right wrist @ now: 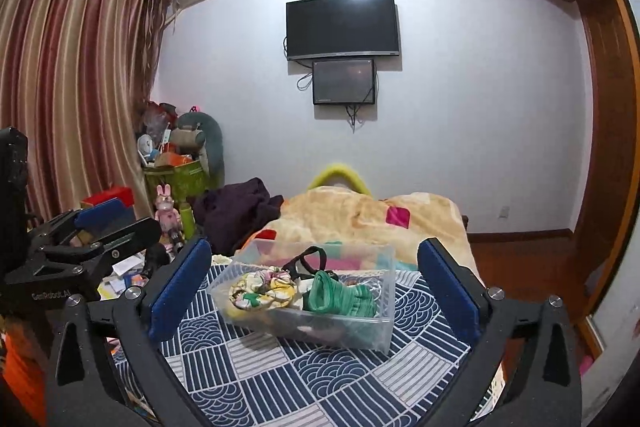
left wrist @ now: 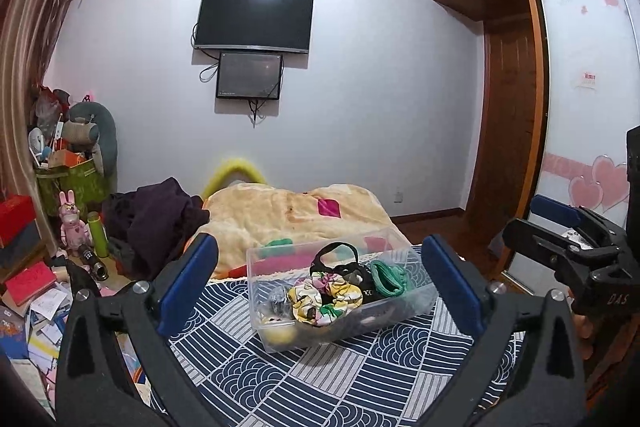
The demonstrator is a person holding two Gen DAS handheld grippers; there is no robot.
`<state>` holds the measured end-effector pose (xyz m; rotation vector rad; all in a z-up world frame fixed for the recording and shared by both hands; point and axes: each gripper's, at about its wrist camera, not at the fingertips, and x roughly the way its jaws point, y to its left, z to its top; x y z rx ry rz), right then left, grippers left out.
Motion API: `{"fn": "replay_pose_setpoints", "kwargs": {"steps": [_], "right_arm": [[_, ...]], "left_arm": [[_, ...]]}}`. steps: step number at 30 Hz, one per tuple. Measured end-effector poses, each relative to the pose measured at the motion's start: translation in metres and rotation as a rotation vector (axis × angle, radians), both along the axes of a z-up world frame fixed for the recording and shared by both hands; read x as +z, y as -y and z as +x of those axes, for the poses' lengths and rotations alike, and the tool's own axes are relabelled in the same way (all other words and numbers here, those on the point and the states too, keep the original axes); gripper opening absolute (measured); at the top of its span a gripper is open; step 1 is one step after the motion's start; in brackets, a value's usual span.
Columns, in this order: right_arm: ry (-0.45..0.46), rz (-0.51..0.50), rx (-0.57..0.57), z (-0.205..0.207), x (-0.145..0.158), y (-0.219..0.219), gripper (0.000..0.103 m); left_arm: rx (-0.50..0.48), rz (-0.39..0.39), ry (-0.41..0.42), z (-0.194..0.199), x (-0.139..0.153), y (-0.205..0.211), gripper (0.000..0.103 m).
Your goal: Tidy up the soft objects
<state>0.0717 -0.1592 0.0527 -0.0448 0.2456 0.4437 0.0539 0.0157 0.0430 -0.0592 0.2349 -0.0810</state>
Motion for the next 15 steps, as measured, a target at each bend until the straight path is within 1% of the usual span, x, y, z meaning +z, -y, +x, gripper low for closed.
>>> {"fn": "replay_pose_setpoints", "kwargs": {"steps": [15], "right_arm": [[-0.018, 0.009, -0.002, 0.0001, -0.0037, 0.0005, 0.103]], "left_arm": [[0.008, -0.006, -0.005, 0.0016, -0.0027, -0.0002, 0.103]]}}
